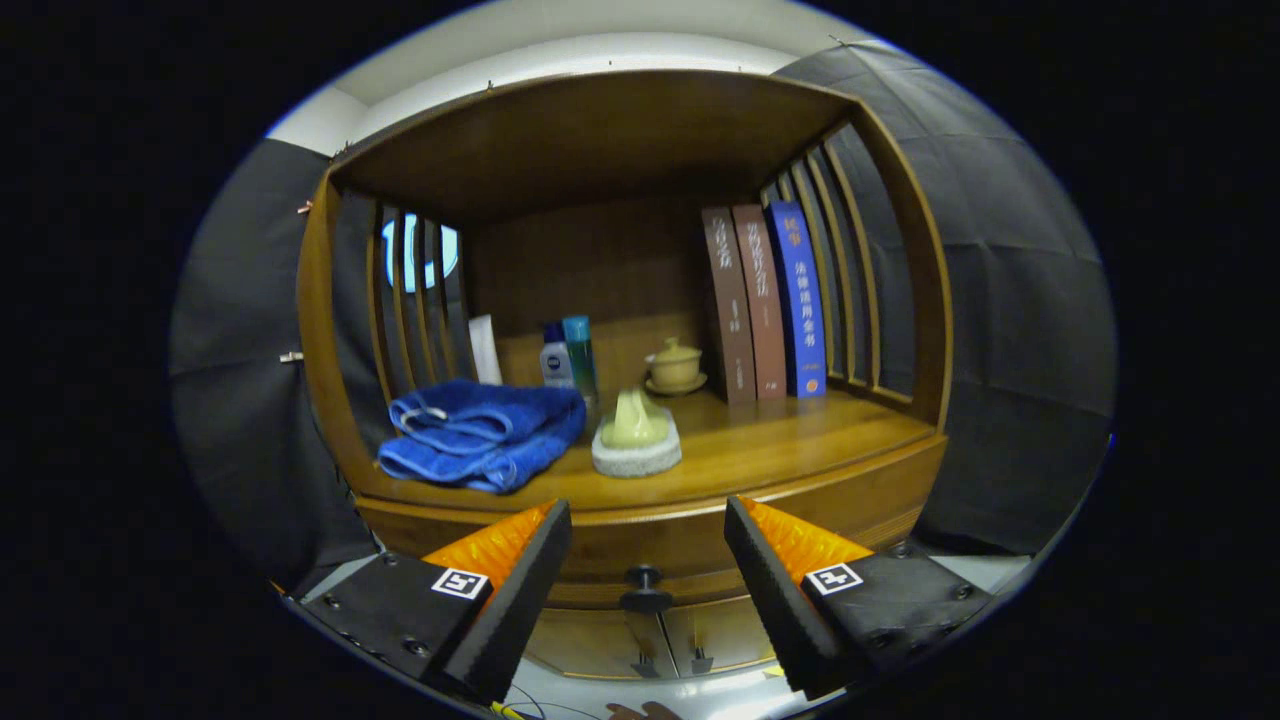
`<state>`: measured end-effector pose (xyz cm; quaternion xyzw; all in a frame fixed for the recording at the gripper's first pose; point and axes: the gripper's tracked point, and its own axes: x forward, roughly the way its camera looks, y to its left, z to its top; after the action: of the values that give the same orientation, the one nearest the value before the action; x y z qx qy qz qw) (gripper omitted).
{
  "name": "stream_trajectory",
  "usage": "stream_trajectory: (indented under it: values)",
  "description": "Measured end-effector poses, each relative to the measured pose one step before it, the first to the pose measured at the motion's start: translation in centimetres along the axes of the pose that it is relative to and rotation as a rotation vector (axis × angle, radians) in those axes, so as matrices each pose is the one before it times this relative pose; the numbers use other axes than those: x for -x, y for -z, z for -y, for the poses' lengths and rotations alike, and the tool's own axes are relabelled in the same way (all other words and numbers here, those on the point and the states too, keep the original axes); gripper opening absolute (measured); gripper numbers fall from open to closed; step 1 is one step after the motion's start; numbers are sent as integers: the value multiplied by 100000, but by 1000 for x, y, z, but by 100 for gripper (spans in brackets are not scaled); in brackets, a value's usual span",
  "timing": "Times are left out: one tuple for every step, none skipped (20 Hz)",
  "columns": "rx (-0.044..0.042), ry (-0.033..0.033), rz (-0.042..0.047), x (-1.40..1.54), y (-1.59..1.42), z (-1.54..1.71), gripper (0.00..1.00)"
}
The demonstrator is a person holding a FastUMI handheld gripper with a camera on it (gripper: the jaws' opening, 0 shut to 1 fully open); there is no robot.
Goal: Pull open the drawer, take out the items inside it, and place them on the countertop above the cabinet.
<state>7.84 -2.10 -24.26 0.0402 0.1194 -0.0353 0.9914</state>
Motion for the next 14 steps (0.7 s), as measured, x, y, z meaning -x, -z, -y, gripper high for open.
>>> stream_trajectory:
  values:
    - [1188, 207, 1853, 562, -1764, -27, 99]
    - [1958, 548, 1351, 646, -1676, 56, 99]
    - [1798, 374, 935, 594, -1776, 44, 99]
    - [1445, -27, 242, 593, -1565, -200, 99]
    - [397, 173, 840, 594, -1692, -113, 99]
    - [-100, -422, 838, 538, -1639, -122, 99]
    - [-645, -830, 837, 460, -1618, -320, 99]
    - [-1625, -2065, 1313, 617, -1517, -393, 99]
    - [-1984, -1014, 1153, 541, -1410, -299, 99]
    - [-1509, -601, 176, 457, -1131, -79, 99]
    - [-768, -360, -360, 460, -844, -60, 99]
    - [212, 124, -820, 387, -762, 18, 99]
    - [937, -2, -437, 268, -635, -109, 99]
    - [1366, 208, -218, 432, -637, -112, 99]
